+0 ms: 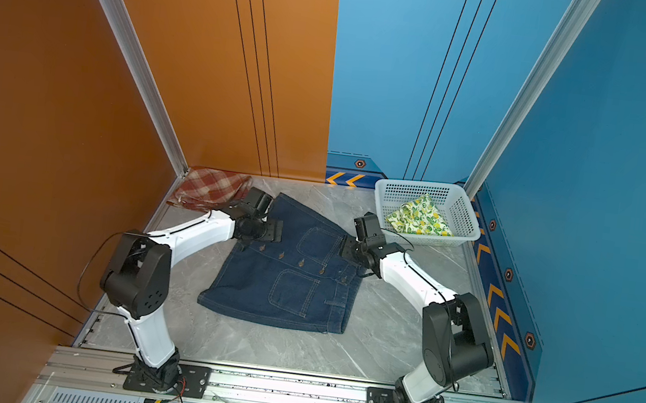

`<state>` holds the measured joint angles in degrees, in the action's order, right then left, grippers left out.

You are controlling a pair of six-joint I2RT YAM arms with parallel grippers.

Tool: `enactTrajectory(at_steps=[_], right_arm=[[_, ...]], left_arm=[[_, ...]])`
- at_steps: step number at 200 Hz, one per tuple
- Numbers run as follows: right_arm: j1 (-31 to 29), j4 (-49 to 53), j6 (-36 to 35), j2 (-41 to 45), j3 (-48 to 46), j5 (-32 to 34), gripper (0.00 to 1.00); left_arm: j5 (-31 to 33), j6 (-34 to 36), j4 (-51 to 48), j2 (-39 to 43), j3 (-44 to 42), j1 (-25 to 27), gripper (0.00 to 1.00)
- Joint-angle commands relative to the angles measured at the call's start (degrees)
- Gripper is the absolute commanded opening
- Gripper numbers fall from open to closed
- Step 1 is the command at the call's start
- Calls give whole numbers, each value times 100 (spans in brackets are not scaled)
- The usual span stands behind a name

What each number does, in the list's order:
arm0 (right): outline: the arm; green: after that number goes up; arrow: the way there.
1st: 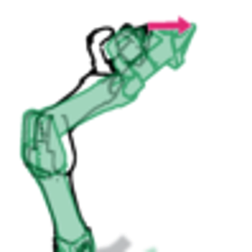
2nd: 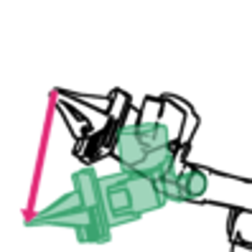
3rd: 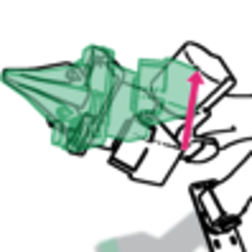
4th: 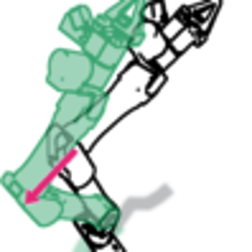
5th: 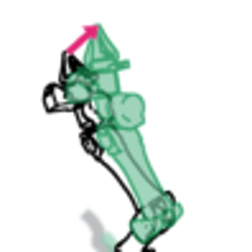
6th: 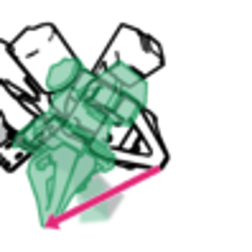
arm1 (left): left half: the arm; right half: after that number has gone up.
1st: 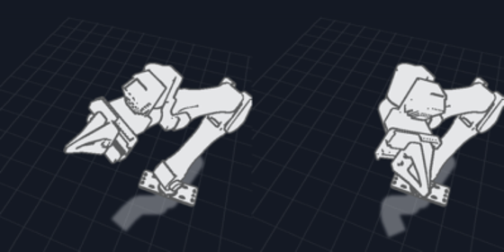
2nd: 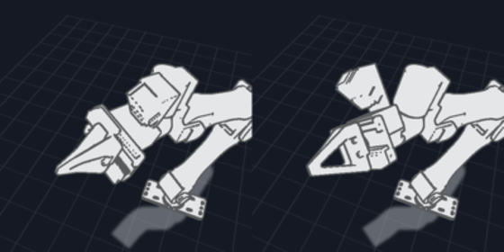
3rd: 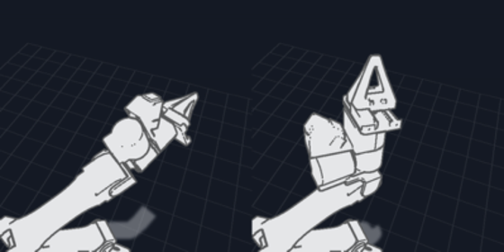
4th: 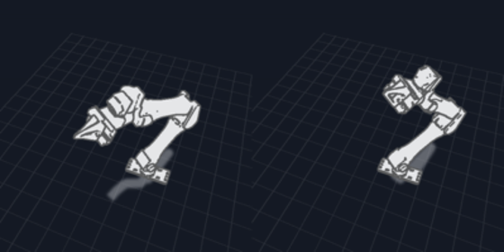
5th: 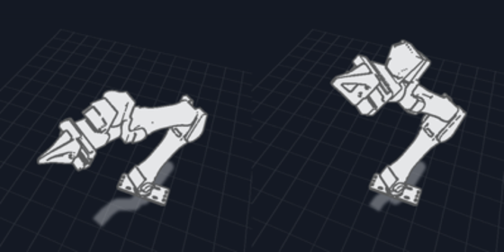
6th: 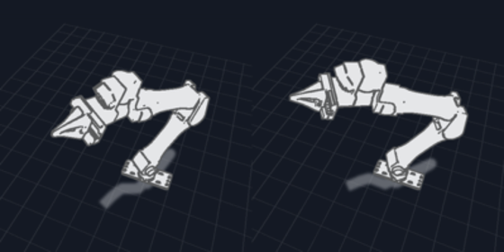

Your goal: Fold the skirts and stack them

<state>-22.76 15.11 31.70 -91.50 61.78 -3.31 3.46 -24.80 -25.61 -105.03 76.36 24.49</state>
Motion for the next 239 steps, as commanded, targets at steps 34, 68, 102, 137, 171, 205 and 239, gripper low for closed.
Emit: enactTrajectory(at_steps=[34,68,102,137,171,205,239], right_arm=[[238,-220,-86,232,-3,-301,65],[237,-308,-60,449,-238,-425,65],[229,-318,-60,726,-435,-434,65],[237,-286,-72,977,-526,-460,65],[237,-220,-86,1194,-559,-465,65],[229,-196,-85,1366,-681,-451,66],[229,-193,-68,1465,-888,-462,66]], left_arm=[[480,415,-155,-539,138,806,94],[873,475,-156,-968,509,958,94],[1012,487,-199,-1204,512,987,95],[852,245,-219,-1119,95,996,94],[559,-60,-172,-929,-424,1020,93],[445,-352,-52,-657,-942,1090,92],[462,-650,23,-290,-1529,1152,92]])
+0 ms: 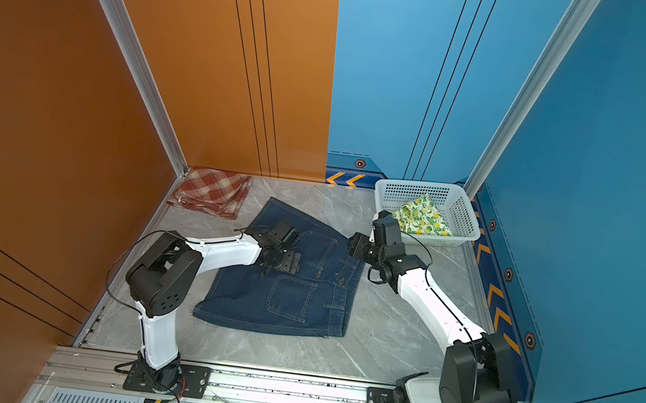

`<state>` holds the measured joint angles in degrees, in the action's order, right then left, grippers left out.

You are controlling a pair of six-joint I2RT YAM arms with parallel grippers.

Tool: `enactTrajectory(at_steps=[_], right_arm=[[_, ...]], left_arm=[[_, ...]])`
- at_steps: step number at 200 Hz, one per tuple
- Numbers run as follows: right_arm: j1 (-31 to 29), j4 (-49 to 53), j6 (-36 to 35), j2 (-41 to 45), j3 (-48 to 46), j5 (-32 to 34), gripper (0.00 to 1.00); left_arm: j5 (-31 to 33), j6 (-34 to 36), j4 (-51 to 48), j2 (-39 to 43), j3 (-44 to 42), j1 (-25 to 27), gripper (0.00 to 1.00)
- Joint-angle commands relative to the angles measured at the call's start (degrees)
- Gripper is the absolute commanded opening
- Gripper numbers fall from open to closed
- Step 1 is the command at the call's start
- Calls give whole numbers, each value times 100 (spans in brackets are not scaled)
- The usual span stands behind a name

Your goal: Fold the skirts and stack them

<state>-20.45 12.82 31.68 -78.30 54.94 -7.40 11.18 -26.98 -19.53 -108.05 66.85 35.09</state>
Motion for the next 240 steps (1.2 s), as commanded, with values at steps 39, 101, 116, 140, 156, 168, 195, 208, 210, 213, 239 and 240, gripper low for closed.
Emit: enactTrajectory(at_steps=[39,101,116,140,156,168,195,208,210,213,239,240], right_arm=[[-12,11,-48,258,-406,-63,66],[6,-231,40,-117,-414,-63,66],[5,-434,161,-395,-356,-101,65],[-42,-713,335,-848,-188,-154,64],[-122,-738,331,-1044,-35,-73,64],[-176,-716,275,-1128,54,16,63],[-188,-633,160,-1257,191,76,63],[-188,-593,90,-1259,210,113,63],[-188,-589,87,-1258,210,115,63],[-188,-588,80,-1251,210,123,63],[-198,-546,-47,-1218,210,190,63],[-197,-549,-52,-1216,210,193,63]], left_arm=[[-275,-598,-490,353,-1057,172,92],[-496,53,-549,854,52,-217,96],[-562,291,-644,644,603,-500,96],[-551,707,-686,107,1414,-996,95],[-631,913,-732,-276,1927,-1334,94],[-732,955,-772,-529,2233,-1591,93],[-921,970,-772,-1047,2791,-2040,91],[-925,1008,-777,-1311,3063,-2182,91],[-929,1017,-773,-1352,3104,-2206,91],[-935,1024,-774,-1411,3172,-2228,91],[-983,1041,-772,-1930,3744,-2419,91],[-989,1043,-772,-1952,3764,-2419,91]])
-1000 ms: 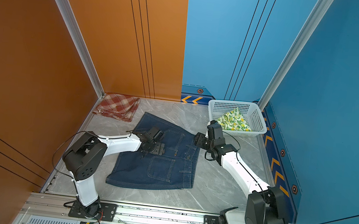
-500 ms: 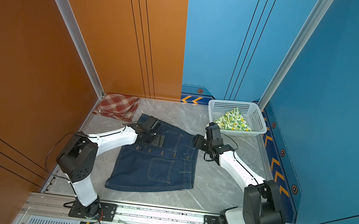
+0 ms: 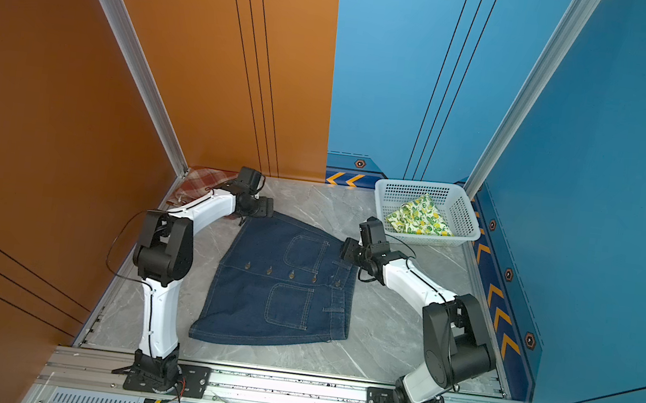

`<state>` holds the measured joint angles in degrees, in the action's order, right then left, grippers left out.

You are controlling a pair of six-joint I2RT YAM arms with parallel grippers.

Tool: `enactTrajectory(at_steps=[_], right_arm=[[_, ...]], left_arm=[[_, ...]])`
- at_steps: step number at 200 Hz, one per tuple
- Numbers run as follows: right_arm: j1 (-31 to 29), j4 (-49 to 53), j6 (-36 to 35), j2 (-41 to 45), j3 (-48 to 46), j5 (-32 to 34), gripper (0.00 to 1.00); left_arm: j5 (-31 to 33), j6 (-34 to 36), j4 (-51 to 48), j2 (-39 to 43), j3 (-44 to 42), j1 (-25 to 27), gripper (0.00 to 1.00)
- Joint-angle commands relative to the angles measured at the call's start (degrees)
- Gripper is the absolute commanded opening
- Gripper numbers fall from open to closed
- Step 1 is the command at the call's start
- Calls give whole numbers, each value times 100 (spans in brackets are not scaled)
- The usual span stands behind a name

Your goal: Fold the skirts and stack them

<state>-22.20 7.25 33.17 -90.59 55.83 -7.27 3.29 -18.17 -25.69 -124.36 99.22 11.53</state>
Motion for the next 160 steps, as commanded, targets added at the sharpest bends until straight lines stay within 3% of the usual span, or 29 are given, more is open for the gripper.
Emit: enactTrajectory(at_steps=[1,39,101,160], right_arm=[[-22,11,-203,18,121,181,63],[-13,74,-300,80,129,242,63],[74,92,-307,-56,112,359,63],[233,-212,-24,-542,157,356,62]], left_arm=[[-207,173,-156,-341,545,-67,91],[-403,3,-173,-964,1160,-201,87],[-435,-220,-250,-1552,1758,-248,60],[-293,-256,-362,-1815,2142,-273,67]])
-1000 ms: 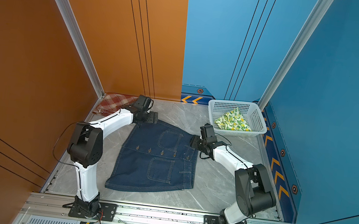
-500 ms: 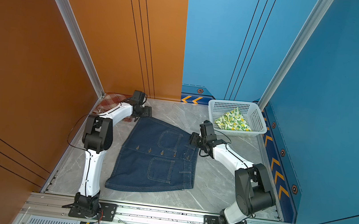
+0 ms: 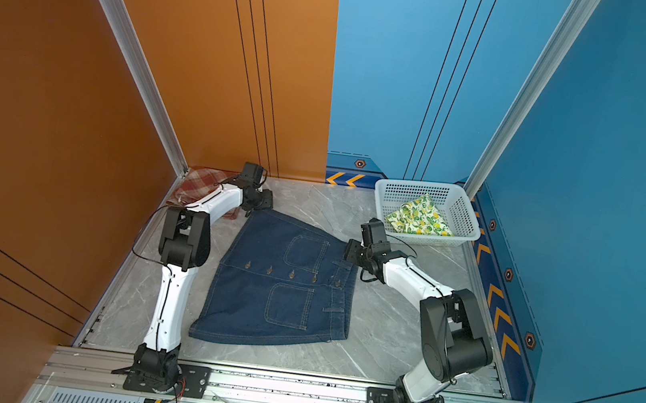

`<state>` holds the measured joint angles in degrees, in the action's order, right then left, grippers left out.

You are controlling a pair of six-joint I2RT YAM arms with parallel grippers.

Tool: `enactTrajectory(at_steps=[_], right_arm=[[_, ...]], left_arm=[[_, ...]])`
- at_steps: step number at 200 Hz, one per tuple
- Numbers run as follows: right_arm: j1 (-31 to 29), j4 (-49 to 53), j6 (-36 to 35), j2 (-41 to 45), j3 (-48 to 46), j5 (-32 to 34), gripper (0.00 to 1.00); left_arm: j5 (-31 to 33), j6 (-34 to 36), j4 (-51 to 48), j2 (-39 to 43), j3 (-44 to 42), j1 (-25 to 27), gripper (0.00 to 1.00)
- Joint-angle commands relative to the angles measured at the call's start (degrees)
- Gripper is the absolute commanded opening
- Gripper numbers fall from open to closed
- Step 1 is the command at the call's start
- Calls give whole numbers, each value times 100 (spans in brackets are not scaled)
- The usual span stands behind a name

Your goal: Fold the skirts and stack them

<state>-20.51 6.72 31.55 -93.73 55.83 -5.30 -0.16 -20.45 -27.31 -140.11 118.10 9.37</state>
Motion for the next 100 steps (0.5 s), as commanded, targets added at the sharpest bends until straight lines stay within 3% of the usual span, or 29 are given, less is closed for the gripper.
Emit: enactTrajectory(at_steps=[1,16,46,68,100], right_arm=[[65,-165,143,-234,161,160,62],[104,-243,220,-387,199,200,62],[183,-539,398,-656,198,270,61],[232,-827,537,-826,209,265,59],[255,-1148,664,-977,328,326,56]], left_arm=[[52,-29,-207,-246,260,-53,67],[43,-27,-358,-352,423,-51,58],[15,14,-427,-420,505,-58,20],[-35,41,-435,-436,551,-61,0],[-77,50,-447,-437,608,-68,0]])
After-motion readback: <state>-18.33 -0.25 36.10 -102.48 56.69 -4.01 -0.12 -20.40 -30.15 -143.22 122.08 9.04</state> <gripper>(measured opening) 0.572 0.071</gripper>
